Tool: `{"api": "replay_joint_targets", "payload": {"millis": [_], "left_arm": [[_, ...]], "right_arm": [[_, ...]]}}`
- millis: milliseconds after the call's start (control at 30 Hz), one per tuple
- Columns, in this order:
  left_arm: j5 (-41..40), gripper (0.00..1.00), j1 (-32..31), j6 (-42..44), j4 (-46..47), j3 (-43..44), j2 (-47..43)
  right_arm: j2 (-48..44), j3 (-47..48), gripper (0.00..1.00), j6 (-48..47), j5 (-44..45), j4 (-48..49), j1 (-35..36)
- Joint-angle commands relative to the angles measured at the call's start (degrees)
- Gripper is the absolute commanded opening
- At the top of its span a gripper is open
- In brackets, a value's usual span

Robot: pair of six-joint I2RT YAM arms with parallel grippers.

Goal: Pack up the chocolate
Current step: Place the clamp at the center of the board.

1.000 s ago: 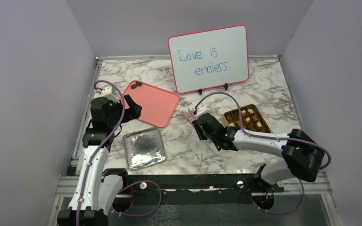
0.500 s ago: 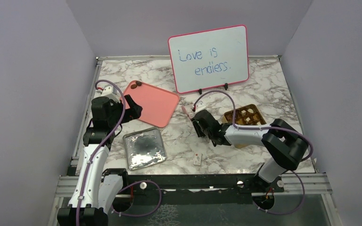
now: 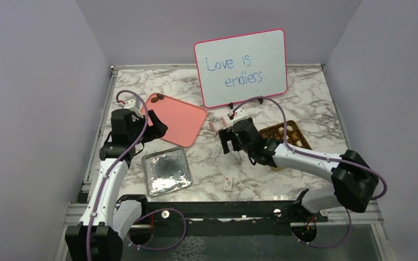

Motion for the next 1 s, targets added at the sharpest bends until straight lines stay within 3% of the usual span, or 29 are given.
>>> {"api": "replay_joint_targets", "payload": {"millis": [0, 233, 400, 633, 967], "left_arm": [[1.8, 0.8, -2.8, -1.4, 0.4, -0.5, 2.4], [-3.6, 0.64, -10.6, -4.8, 0.3, -0.6, 7.1], [-9.9, 0.49, -16.6, -6.3, 0.3, 0.3, 11.4], [-18.6, 0.43, -23.2, -8.7, 0.3, 0.6, 18.0], [-23.0, 0.33, -28.5, -11.3, 0.9, 0.8, 22.9]], "right_arm": [[-6.3, 1.9, 1.0, 2.6, -1.3, -6.7, -0.2], [-16.9, 0.6, 1.0, 4.4, -3.5, -8.5, -0.2], [-19.8, 2.6, 1.0, 6.1, -3.8, -14.9, -0.2], [-23.1, 2.6, 1.0, 6.4, -5.0, -16.5, -0.2], [-22.2, 2.0, 1.0, 5.4, -6.7, -15.2, -0.2]]}}
